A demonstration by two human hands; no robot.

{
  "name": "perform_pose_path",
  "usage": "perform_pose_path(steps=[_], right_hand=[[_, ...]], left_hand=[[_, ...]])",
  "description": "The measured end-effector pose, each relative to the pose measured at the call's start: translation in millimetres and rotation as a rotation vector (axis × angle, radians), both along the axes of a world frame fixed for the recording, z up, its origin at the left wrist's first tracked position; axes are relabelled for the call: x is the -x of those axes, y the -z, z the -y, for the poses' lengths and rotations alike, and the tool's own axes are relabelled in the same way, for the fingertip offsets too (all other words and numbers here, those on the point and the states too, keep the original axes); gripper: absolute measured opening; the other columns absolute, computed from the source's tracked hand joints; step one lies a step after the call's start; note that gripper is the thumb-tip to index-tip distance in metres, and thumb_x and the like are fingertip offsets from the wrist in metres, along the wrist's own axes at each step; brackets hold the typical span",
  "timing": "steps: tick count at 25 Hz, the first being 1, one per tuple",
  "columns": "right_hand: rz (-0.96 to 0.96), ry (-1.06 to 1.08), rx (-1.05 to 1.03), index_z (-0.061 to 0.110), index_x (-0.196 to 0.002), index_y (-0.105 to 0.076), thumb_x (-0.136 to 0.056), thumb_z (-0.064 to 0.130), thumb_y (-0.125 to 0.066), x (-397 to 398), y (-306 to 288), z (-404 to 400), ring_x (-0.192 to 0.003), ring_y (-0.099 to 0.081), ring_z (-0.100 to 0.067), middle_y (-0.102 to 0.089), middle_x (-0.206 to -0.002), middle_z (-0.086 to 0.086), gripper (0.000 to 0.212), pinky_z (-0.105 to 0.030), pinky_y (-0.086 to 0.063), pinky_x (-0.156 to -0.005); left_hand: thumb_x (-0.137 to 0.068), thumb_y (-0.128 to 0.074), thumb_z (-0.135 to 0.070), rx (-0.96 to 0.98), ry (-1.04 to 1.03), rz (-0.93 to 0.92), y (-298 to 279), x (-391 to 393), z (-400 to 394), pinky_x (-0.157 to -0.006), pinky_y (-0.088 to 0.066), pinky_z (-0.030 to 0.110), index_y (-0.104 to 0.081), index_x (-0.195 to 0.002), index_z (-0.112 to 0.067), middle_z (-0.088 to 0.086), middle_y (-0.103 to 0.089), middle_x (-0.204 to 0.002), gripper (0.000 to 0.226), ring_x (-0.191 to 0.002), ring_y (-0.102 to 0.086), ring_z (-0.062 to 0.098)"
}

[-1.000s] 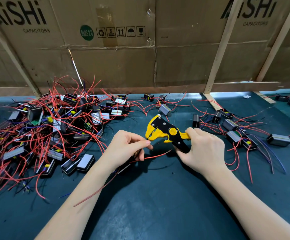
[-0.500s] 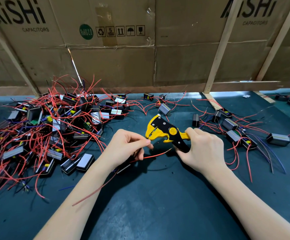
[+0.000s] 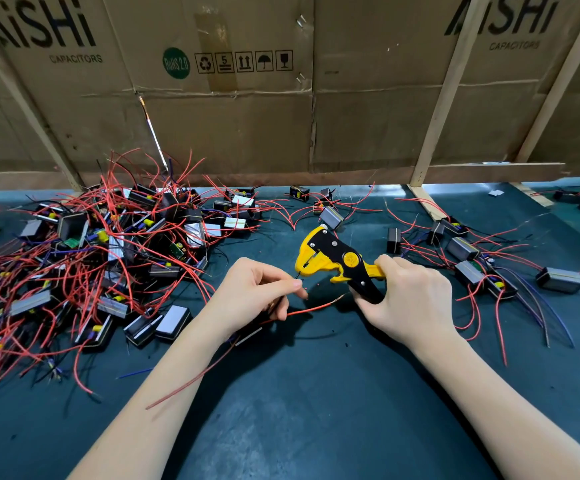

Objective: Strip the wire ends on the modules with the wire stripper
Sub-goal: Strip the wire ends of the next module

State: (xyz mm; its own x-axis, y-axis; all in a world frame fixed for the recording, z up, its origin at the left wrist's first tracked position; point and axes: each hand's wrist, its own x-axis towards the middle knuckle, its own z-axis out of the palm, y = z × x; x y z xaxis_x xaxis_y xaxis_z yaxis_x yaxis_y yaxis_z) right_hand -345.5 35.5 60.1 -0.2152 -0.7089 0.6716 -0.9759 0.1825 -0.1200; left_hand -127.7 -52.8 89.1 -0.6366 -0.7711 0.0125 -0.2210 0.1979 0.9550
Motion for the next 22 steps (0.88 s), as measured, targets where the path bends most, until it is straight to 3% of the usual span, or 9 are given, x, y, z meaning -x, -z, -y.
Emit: perform_pose_path(steps=[17,22], right_hand=[[-0.003,0.018,-0.014,0.007,-0.057,-0.053,-0.051,0.024,-0.088,-0.7,-2.9,-3.7,-0.041,-0.053,-0.033,-0.053,-0.047,-0.008,0.039,-0.025,-0.029,-0.049],[0.012,0.045,-0.077,0.007,-0.061,-0.057,-0.054,0.025,-0.087,2.7,-4.6,-1.5,-0.049,-0.058,-0.036,-0.058,-0.052,-0.011,0.036,-0.028,-0.030,-0.053]], left_hand=[[-0.097,-0.059,-0.026,0.019,0.065,0.024,-0.9,1.9,-2.8,-0.046,-0.032,0.014,-0.075,-0.073,-0.012,0.005,-0.052,-0.042,0.032,-0.037,-0.037,0.010],[-0.096,-0.059,-0.028,0.060,0.108,0.023,-0.6,2.5,0.3,-0.055,-0.031,0.030,-0.075,-0.071,-0.015,0.004,-0.051,-0.041,0.033,-0.046,-0.035,0.021]])
